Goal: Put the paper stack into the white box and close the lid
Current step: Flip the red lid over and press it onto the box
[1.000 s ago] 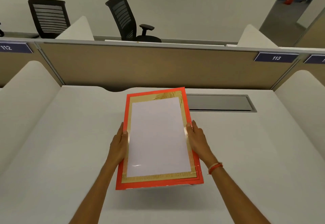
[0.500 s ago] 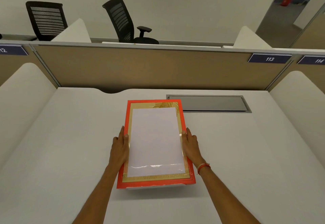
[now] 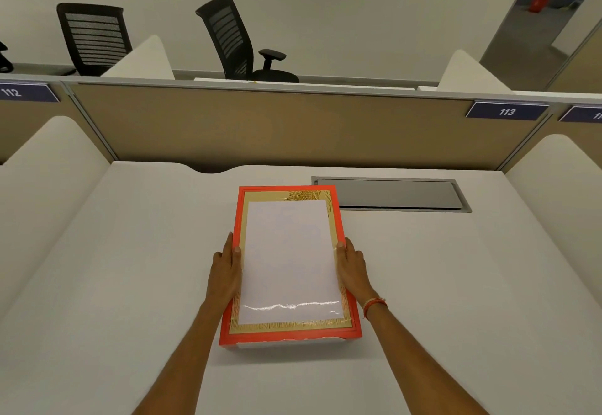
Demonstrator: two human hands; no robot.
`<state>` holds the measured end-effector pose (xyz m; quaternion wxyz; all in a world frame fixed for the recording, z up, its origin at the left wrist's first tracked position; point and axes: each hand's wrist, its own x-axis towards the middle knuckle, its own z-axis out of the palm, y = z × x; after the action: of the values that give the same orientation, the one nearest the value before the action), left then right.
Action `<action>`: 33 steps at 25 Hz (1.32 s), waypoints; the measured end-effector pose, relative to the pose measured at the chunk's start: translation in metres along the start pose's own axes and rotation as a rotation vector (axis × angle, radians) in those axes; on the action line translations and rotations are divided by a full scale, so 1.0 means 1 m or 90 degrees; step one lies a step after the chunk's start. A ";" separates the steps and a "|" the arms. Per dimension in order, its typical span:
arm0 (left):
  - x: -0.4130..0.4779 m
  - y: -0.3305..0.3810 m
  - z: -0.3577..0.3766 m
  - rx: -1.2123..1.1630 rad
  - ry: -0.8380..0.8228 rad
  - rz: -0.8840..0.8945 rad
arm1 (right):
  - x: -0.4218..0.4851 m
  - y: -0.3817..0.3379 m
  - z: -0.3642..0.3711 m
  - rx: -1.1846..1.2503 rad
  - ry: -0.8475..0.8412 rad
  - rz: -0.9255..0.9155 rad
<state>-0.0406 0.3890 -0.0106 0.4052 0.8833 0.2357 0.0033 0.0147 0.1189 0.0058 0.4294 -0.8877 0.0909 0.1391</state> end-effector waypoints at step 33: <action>-0.004 0.013 0.041 0.366 0.000 0.242 | 0.001 0.005 0.046 -0.447 0.071 -0.256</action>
<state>-0.0303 0.3507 -0.0279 0.1322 0.9894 0.0584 0.0119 0.0069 0.1517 -0.0257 0.1131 -0.9866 -0.1145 0.0264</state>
